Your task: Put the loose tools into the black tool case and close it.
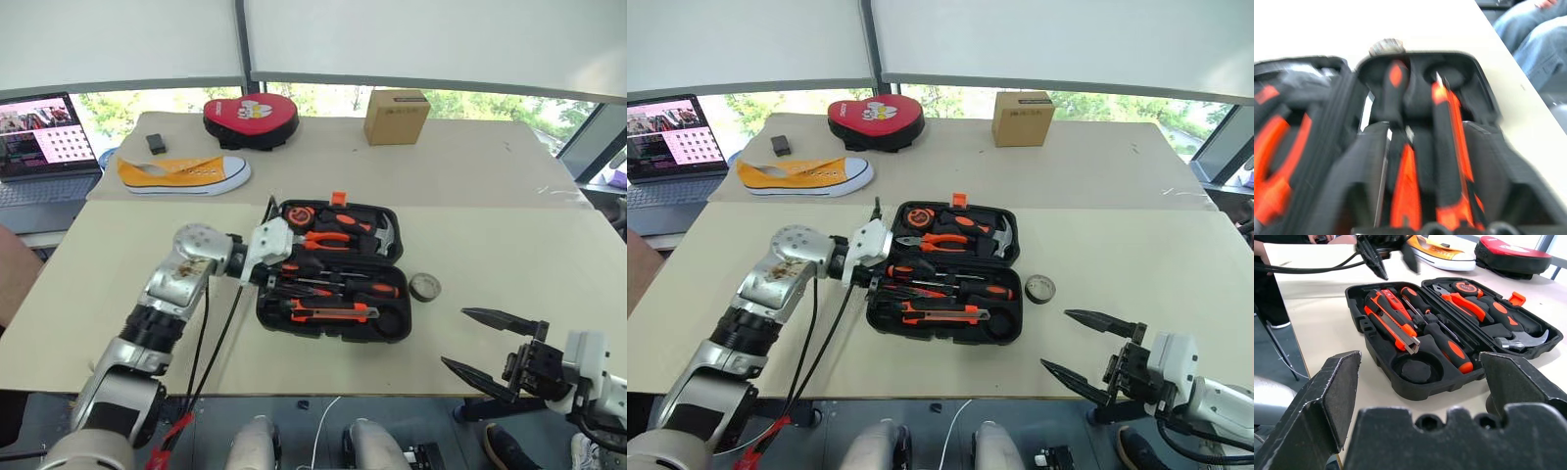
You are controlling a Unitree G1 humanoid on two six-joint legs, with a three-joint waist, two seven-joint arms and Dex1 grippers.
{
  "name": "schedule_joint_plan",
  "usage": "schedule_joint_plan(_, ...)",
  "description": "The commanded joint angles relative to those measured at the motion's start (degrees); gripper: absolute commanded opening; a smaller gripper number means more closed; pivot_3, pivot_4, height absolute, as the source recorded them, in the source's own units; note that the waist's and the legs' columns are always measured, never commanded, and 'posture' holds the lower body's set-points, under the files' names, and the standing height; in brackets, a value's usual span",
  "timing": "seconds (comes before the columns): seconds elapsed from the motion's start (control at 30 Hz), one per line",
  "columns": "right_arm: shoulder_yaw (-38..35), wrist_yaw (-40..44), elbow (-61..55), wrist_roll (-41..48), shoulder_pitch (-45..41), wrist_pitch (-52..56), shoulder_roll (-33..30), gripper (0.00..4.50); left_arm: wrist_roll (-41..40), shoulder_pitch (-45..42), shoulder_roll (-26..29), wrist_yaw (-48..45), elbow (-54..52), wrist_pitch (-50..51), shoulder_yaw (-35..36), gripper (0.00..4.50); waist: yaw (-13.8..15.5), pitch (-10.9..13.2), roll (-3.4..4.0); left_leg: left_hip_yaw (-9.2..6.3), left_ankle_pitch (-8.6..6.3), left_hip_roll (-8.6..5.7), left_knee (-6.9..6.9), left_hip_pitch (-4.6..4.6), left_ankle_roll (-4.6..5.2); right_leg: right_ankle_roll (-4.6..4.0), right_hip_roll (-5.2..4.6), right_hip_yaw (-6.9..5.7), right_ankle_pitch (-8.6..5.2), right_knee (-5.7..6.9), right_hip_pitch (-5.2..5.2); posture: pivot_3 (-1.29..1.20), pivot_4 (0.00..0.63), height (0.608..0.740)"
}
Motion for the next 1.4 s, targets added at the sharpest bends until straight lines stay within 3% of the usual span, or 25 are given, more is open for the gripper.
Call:
schedule_joint_plan(0.03, -0.6, -0.7, -0.5, 0.3, -0.4, 0.2, 0.2, 4.5, -1.5, 0.2, 0.3, -0.5, -2.6, -0.7, 0.9, 0.87, 0.3, 0.0, -0.01, 0.01, 0.0, 0.0, 0.02, 0.0, 0.0, 0.0, 0.0, 0.0, 0.0, 0.0, 0.0, 0.0, 0.15, 0.74)
schedule_joint_plan(0.1, -0.7, -0.8, -0.4, 0.4, -0.2, 0.1, 0.2, 4.5, -2.0, 0.5, 0.2, -0.1, -3.0, 0.2, 1.2, 0.09, 0.5, 0.0, 0.0, 0.04, 0.0, -0.06, 0.09, -0.07, 0.0, 0.01, -0.02, -0.01, 0.0, 0.0, 0.04, 0.0, 0.15, 0.74)
schedule_joint_plan(0.13, -0.8, -0.7, -0.3, 0.4, -0.1, 0.0, 0.2, 4.5, -2.1, 0.7, 0.2, -0.3, -3.3, -0.5, 1.1, 0.03, 0.6, 0.0, 0.0, 0.05, 0.0, -0.06, 0.13, -0.07, 0.0, 0.02, -0.02, -0.01, -0.01, -0.01, 0.07, 0.0, 0.15, 0.74)
schedule_joint_plan(0.33, -0.5, -0.8, -0.5, 0.4, 0.7, -0.3, 0.7, 4.5, -2.2, 1.4, -1.4, 0.4, -4.2, -2.4, 0.1, 0.03, 0.3, 0.0, 0.0, -0.02, -0.02, -0.04, 0.16, -0.08, 0.03, 0.02, 0.0, 0.0, -0.01, 0.0, 0.07, 0.0, 0.15, 0.74)
schedule_joint_plan(0.53, -0.2, -0.8, -0.6, 0.1, 0.9, -0.5, 1.2, 4.5, 4.6, 0.5, -3.6, 3.4, -1.3, -6.7, -4.8, 0.03, 0.3, 0.0, 0.0, -0.02, -0.02, -0.06, 0.16, -0.07, 0.03, 0.02, 0.01, 0.01, -0.01, 0.0, 0.08, 0.0, 0.15, 0.74)
schedule_joint_plan(0.63, 0.1, -1.0, -0.8, 0.0, 0.9, -0.4, 1.4, 4.5, 8.2, -0.4, -5.4, 7.7, 0.8, -4.5, -6.3, 0.03, 0.4, 0.0, 0.0, -0.02, -0.02, -0.08, 0.21, -0.08, 0.03, 0.03, 0.0, -0.01, -0.01, 0.0, 0.1, 0.0, 0.15, 0.74)
schedule_joint_plan(0.8, 0.1, -1.3, -1.2, 0.0, 1.1, -0.3, 1.6, 4.5, 10.9, 0.9, -3.8, 8.0, -0.9, -1.9, -8.5, 0.03, 0.3, 0.0, 0.04, -0.02, -0.03, -0.09, 0.27, -0.03, 0.04, 0.05, 0.0, 0.01, 0.01, 0.0, 0.19, 0.0, 0.15, 0.74)
schedule_joint_plan(1.03, 0.6, -1.9, -1.5, 0.0, 0.4, 0.2, 1.5, 4.5, 12.0, 2.6, 1.6, 6.2, -3.6, -1.8, -9.6, 0.03, -0.3, -0.2, 0.24, -0.15, -0.03, 0.0, 0.24, 0.04, 0.04, 0.04, 0.09, 0.07, 0.01, 0.04, 0.19, 0.0, 0.15, 0.74)
schedule_joint_plan(1.27, 1.0, -2.6, -1.5, 0.0, -0.4, 0.4, 1.5, 4.5, 11.6, 1.7, 3.1, 8.7, -3.2, -0.3, -7.7, 0.03, -0.1, -0.2, 0.34, -0.14, -0.03, -0.02, 0.27, 0.07, 0.04, 0.04, 0.07, 0.07, 0.02, 0.05, 0.22, 0.0, 0.15, 0.74)
schedule_joint_plan(1.4, 1.2, -3.0, -1.6, 0.0, -0.5, 0.4, 1.4, 4.5, 4.5, 2.1, 1.4, 6.1, -5.3, -1.8, -4.2, 0.03, -0.2, -0.2, 0.35, -0.14, -0.02, -0.02, 0.27, 0.11, 0.04, 0.03, 0.09, 0.1, 0.02, 0.08, 0.22, 0.0, 0.15, 0.74)
